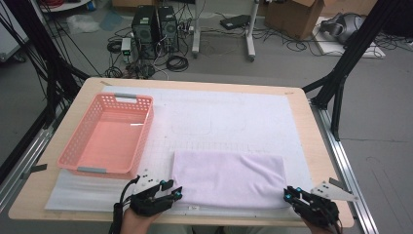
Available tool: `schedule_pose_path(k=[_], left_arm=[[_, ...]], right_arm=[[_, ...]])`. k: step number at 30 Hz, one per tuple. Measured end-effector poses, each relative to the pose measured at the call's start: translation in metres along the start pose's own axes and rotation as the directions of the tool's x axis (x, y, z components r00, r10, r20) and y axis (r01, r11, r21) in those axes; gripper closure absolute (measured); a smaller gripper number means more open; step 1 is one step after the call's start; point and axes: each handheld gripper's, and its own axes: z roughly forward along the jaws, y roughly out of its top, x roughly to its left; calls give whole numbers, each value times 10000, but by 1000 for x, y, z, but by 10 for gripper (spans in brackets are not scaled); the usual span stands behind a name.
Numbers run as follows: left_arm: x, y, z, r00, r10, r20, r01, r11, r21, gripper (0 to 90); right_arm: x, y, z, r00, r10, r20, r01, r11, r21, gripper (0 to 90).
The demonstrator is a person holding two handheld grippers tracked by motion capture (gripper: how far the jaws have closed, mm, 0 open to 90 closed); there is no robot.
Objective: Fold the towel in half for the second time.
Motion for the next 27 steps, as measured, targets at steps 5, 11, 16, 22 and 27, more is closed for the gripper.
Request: schedule_pose_path(k=[5, 11, 16, 22, 27], left_arm=[[2, -1, 2, 10000, 45, 80, -51, 9971, 761, 658], [7, 11, 0, 9997, 61, 248, -70, 9992, 383, 617], [16, 21, 8, 10000, -12, -52, 11, 9997, -248, 572], [26, 30, 16, 9999, -131, -51, 127, 9981, -602, 575], [35, 36, 24, 9997, -249, 10, 249, 9980, -580, 572]], right_arm=[[1, -8, 18, 9988, -465, -146, 481, 9885, 1436, 791], [-11, -3, 5, 9980, -144, -611, 215, 9928, 1178, 718], [-20, 13, 10, 9992, -38, -404, 32, 9999, -148, 749], [-31, 31, 52, 9985, -468, -287, 473, 9987, 188, 777], [-35, 46, 87, 9982, -525, -301, 541, 9970, 551, 790]])
